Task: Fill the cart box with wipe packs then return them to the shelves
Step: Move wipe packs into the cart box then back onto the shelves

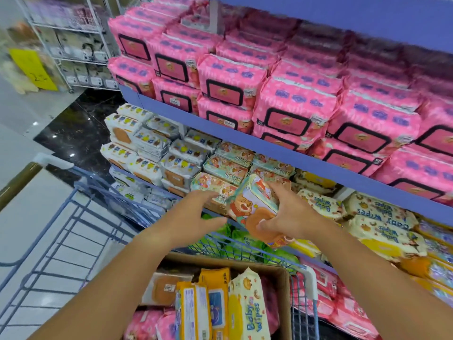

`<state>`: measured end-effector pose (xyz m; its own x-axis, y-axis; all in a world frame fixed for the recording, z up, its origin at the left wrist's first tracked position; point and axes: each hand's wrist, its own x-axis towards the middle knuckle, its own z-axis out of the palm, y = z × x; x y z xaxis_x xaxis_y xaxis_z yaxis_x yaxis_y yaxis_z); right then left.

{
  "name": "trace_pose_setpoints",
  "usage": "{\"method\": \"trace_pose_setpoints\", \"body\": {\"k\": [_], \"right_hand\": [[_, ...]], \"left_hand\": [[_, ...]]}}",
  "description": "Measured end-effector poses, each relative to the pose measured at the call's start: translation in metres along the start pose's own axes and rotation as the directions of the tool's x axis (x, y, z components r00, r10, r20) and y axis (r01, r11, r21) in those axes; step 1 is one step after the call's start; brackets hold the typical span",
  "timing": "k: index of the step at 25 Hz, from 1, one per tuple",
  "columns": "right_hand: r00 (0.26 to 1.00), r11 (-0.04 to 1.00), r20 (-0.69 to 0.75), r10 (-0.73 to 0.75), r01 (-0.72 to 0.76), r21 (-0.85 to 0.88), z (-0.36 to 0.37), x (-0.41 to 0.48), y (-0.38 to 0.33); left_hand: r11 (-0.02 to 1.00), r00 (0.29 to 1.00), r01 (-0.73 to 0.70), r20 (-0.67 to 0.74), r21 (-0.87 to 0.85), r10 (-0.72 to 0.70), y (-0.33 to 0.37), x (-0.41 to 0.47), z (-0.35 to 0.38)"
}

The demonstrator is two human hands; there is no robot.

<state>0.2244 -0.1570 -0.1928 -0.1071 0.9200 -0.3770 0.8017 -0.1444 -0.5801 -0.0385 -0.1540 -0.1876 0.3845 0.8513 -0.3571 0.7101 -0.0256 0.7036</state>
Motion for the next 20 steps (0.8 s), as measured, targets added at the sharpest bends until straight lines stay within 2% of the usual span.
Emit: {"method": "trace_pose_setpoints", "body": {"k": [5,9,13,16,20], "right_hand": [[0.996,0.94,-0.022,0.086,-0.089,-0.328,0.033,0.064,0.056],[0.996,0.879,-0.024,0.082,-0.083,-0.47,0.053,0.109,0.079],[0.995,0.847,-0.028,0.092,-0.093,-0.523,0.073,0.138,0.104],[0.993,0.821,-0.08,0.088,-0.118,-0.559,0.09,0.16,0.115],[0.993,0.801,-0.114,0.005,-0.072,-0.595,0.113,0.18,0.124]], "left_hand": [[0.923,0.994,0.012,0.093,0.383,-0.051,-0.077,0.032,0.026],[0.821,0.996,0.027,0.058,0.571,-0.073,-0.134,0.05,0.05],[0.881,0.996,0.082,-0.07,0.466,-0.056,-0.16,0.062,0.065],[0.922,0.993,0.118,-0.073,0.369,-0.098,-0.159,0.065,0.071],[0.925,0.991,0.126,-0.084,0.359,-0.102,-0.162,0.066,0.074]]}}
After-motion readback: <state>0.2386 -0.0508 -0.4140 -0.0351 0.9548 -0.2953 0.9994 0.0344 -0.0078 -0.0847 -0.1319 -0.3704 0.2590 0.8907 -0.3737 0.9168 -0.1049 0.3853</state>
